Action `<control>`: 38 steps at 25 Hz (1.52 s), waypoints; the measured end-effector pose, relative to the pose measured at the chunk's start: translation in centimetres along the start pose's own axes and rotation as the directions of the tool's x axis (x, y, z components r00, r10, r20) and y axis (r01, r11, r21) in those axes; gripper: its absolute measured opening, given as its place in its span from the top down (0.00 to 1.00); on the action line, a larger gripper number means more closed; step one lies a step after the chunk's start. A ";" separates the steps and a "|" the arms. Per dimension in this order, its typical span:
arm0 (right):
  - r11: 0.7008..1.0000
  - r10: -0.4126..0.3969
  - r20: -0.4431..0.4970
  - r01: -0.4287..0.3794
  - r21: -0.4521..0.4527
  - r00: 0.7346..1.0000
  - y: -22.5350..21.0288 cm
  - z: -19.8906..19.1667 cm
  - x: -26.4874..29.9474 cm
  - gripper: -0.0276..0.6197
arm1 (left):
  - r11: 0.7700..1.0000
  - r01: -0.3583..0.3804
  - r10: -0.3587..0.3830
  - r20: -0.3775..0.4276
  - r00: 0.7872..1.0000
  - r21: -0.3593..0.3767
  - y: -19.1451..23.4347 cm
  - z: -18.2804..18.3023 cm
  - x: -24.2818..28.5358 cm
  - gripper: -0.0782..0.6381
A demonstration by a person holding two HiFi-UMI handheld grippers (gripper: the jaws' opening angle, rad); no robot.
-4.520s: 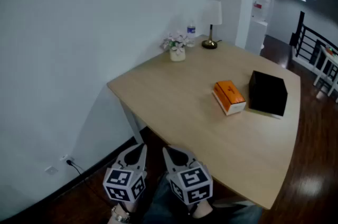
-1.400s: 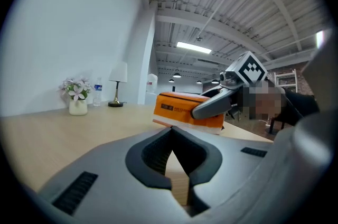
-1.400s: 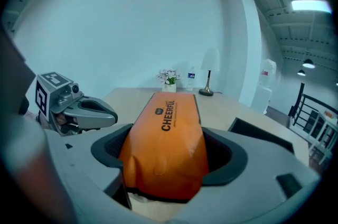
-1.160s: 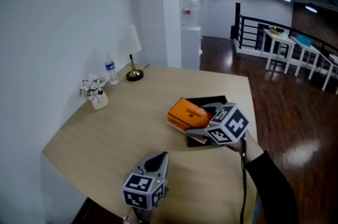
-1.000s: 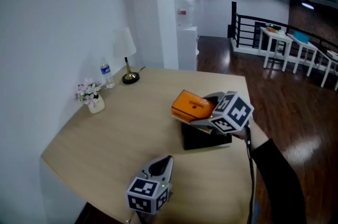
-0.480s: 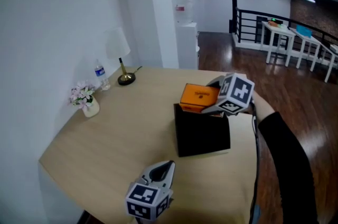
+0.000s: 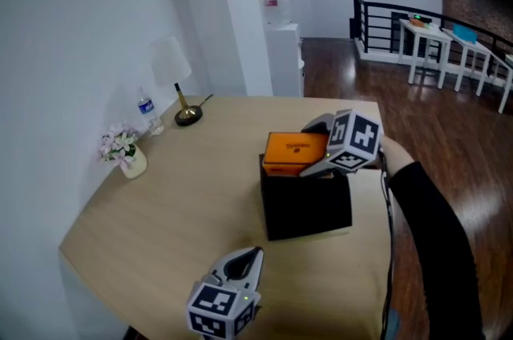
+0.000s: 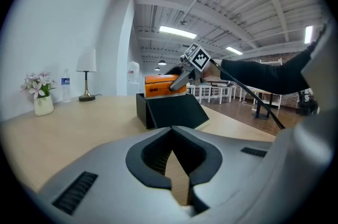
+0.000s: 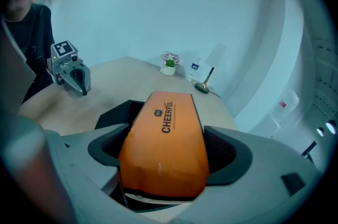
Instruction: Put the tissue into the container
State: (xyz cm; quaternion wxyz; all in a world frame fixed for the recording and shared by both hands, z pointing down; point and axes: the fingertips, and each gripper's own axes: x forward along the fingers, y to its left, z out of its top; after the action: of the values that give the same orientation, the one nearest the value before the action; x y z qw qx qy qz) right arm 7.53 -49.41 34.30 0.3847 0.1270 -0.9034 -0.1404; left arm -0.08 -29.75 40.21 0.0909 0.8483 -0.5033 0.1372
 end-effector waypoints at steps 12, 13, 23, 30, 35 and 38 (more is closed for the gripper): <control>0.999 0.019 -0.002 -0.019 -0.037 1.000 1.2 -0.1 1.0 0.29 | 0.999 0.033 -0.033 0.007 0.999 -0.003 -0.4 0.1 0.2 0.88; 0.999 0.012 -0.001 -0.012 -0.038 1.000 1.1 0.0 1.1 0.29 | 0.999 0.032 -0.032 0.010 0.999 -0.005 -0.4 0.2 0.1 0.88; 0.999 -0.054 0.040 0.054 0.003 0.998 0.8 1.2 0.3 0.29 | 1.000 0.019 -0.019 0.000 1.000 -0.004 -0.4 0.1 -0.2 0.88; 0.993 -0.116 0.036 0.115 0.034 0.993 2.3 2.8 -1.9 0.32 | 1.000 0.021 -0.021 0.019 1.000 -0.008 -0.8 0.6 -1.6 0.88; 0.972 -0.220 0.064 0.213 0.101 0.974 4.6 4.3 -4.4 0.70 | 0.999 0.032 -0.033 0.046 0.998 0.002 -1.7 1.3 -3.5 0.88; 0.944 -0.304 0.063 0.291 0.157 0.951 6.3 4.8 -6.0 0.91 | 0.999 0.048 -0.048 0.065 0.997 0.007 -2.2 1.5 -4.6 0.88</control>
State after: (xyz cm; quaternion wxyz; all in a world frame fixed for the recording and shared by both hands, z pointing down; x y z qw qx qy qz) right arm 7.30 -40.82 29.37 0.3092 0.2838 -0.8975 -0.1358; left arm 0.00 -25.28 37.27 0.0752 0.8644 -0.4851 0.1087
